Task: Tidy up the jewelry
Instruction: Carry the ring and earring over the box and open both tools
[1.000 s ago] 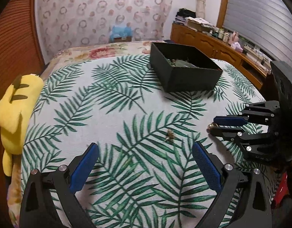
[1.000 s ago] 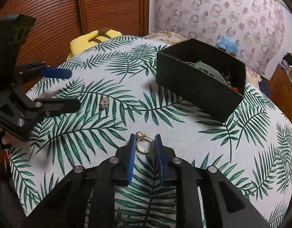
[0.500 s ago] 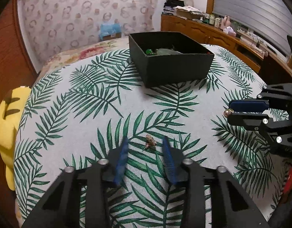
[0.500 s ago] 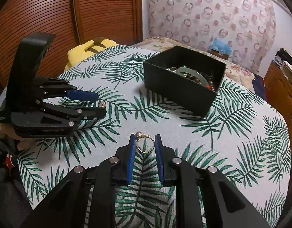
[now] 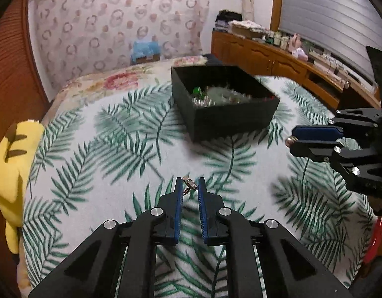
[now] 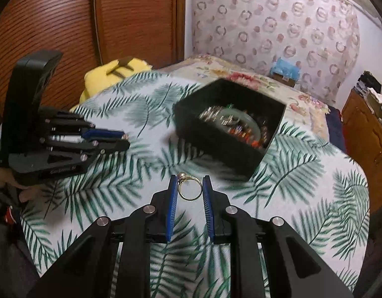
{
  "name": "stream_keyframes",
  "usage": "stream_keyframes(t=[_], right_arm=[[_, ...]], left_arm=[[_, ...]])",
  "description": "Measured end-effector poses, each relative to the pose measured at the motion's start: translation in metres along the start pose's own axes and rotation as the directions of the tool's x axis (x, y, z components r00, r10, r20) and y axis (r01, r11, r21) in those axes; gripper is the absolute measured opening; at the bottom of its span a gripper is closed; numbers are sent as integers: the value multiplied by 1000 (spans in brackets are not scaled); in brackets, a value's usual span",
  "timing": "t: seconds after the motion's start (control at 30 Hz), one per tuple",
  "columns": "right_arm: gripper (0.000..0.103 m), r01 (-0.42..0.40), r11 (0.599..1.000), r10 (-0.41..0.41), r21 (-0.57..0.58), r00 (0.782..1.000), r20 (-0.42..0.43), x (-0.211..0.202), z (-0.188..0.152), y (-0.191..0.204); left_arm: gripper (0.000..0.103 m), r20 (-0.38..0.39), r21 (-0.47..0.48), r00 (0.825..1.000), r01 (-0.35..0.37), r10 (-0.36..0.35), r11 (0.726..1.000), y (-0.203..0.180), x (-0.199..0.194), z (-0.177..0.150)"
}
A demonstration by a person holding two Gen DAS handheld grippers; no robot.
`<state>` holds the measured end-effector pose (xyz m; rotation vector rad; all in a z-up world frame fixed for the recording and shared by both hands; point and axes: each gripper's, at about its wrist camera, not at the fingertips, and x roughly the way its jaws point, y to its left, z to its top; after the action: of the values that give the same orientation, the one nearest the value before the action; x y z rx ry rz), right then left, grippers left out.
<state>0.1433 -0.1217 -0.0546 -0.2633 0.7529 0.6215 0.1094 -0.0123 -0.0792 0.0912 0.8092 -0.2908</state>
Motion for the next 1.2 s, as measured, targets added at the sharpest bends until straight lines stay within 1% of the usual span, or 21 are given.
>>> stream_keyframes(t=[0.13,0.27,0.47,0.67,0.83,0.87,0.9,1.2], right_arm=[[22,10,1000,-11,26,999,33,-1,14,-13],[22,31,999,-33,39,997,68,-2,29,-28],[22,29,997,-36,73,995,97,9,49,-54],[23,15,995,-23,94,995,93,28,59,-65],[23,19,995,-28,99,995,91,36,61,-67],[26,21,995,-30,102,995,92,36,61,-67],[32,21,994,-31,105,995,92,36,61,-69],[32,30,987,-48,160,993,109,27,42,-82]], left_arm=[[11,27,0,1000,13,-13,1000,-3,2,12],[11,39,14,999,6,-7,1000,-4,3,22],[11,59,-4,998,15,-15,1000,1,5,40],[11,73,-1,997,7,-7,1000,1,10,56],[11,74,-6,997,10,-9,1000,0,18,67],[11,74,-8,997,12,-12,1000,-1,19,69],[11,73,-8,997,14,-13,1000,-1,21,70],[11,78,9,997,18,-18,1000,-15,35,88]])
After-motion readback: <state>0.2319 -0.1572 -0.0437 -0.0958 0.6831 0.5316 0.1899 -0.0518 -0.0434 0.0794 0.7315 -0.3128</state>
